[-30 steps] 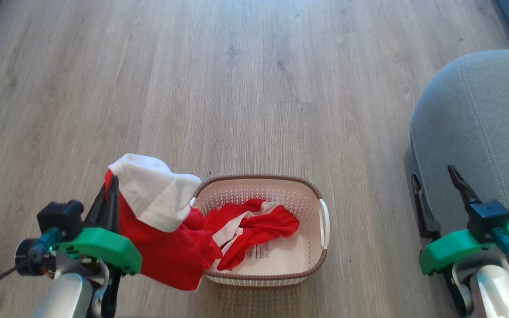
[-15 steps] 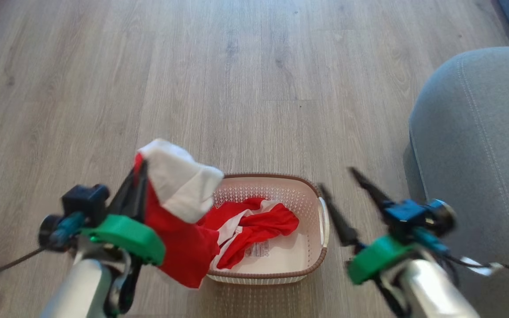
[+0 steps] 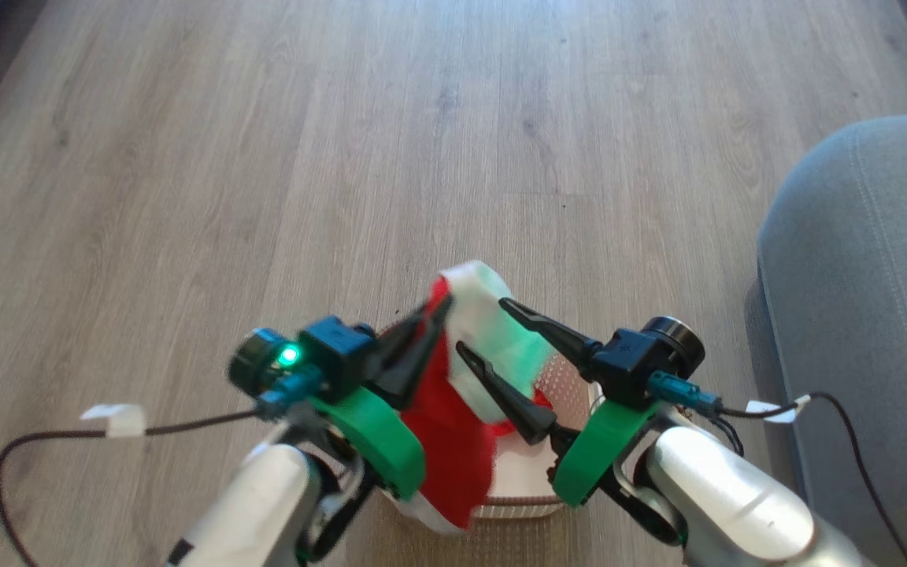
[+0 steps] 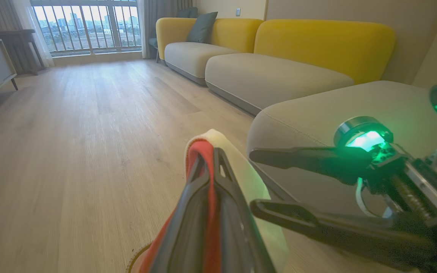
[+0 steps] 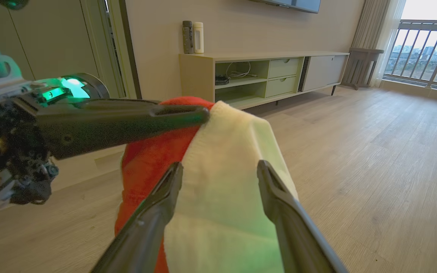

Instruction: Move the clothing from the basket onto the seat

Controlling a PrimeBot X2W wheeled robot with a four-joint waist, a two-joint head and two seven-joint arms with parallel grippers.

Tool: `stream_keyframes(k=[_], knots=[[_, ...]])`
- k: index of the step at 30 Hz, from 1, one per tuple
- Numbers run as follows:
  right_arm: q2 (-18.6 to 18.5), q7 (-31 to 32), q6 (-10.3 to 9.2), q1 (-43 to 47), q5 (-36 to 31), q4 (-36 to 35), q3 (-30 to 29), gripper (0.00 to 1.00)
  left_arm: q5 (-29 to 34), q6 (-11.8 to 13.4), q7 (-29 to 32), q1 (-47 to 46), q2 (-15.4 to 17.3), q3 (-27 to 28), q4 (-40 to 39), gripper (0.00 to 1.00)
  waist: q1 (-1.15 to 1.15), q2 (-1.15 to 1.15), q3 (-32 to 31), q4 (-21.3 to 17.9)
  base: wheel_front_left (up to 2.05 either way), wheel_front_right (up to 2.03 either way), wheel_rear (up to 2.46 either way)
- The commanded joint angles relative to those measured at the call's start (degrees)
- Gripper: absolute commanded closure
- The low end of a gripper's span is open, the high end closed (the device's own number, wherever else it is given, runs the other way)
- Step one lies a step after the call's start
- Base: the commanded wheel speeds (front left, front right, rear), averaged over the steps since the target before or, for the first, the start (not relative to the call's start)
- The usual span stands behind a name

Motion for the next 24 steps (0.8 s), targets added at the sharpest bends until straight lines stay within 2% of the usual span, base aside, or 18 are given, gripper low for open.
stream_keyframes(k=[1, 5, 11, 12, 13, 15, 16, 22, 23, 24], knots=[[-0.40, -0.38, -0.01, -2.42, 1.24, -1.05, 0.87, 0.00, 0.19, -0.81, 0.10, -3.72, -0.21, 0.98, -2.77, 1.00, 0.00, 0.00, -0.42, 0.27, 0.00, 0.00, 0.00], [-1.21, -0.38, -0.01, -3.26, 4.93, 0.86, 3.48, 0.00, -0.91, -2.24, 0.42, -3.62, -1.21, -1.52, -4.01, 1.00, 0.00, 0.00, -0.94, 0.28, 0.00, 0.00, 0.00], [-2.35, -0.38, -0.01, -4.72, 14.12, 0.59, 10.83, 0.00, -3.53, -3.97, -0.01, -4.36, -1.09, -4.83, -5.44, 1.00, 0.00, 0.00, -0.70, -0.26, 0.00, 0.00, 0.00], [-2.76, -0.38, -0.01, -5.24, 15.16, 0.23, 11.84, 0.11, -4.12, -4.11, 0.04, -4.49, -0.95, -5.18, -5.34, 1.00, 0.00, 0.00, -0.51, -0.42, 0.00, 0.00, 0.00], [-3.10, -0.38, -0.01, -5.80, 16.05, -0.18, 12.40, 0.50, -4.63, -4.20, 0.04, -4.65, -0.81, -5.39, -5.20, 1.00, 0.00, 0.00, -0.28, -0.59, 0.00, 0.00, 0.00], [-3.70, -0.38, -0.01, -6.70, 16.95, -0.88, 12.48, 0.77, -5.57, -4.33, -0.09, -4.97, -0.67, -5.62, -4.88, 1.00, 0.00, 0.00, 0.13, -0.86, 0.00, 0.00, 0.00], [-3.88, -0.38, -0.01, -6.93, 17.10, -1.26, 11.95, 1.00, -5.82, -4.37, -0.16, -5.16, -0.56, -5.69, -4.68, 1.00, 0.00, 0.00, 0.29, -0.98, 0.00, 0.00, 0.00], [-4.67, -0.38, -0.01, -6.99, 16.98, -2.84, 10.19, 1.00, -6.48, -4.16, -0.71, -5.71, -0.36, -5.23, -3.59, 1.00, 0.00, 0.00, 0.79, -1.50, 0.00, 0.00, 0.00], [-4.82, -0.38, -0.01, -6.85, 16.81, -3.08, 9.71, 1.00, -6.55, -3.94, -1.06, -5.74, -0.37, -4.92, -3.38, 0.93, 0.00, 0.00, 0.79, -1.61, 0.00, 0.00, 0.00], [-4.97, -0.38, -0.01, -6.63, 16.70, -3.33, 9.23, 1.00, -6.56, -3.64, -1.33, -5.74, -0.34, -4.61, -3.10, 0.78, 0.00, 0.00, 0.76, -1.70, 0.00, 0.00, 0.00]])
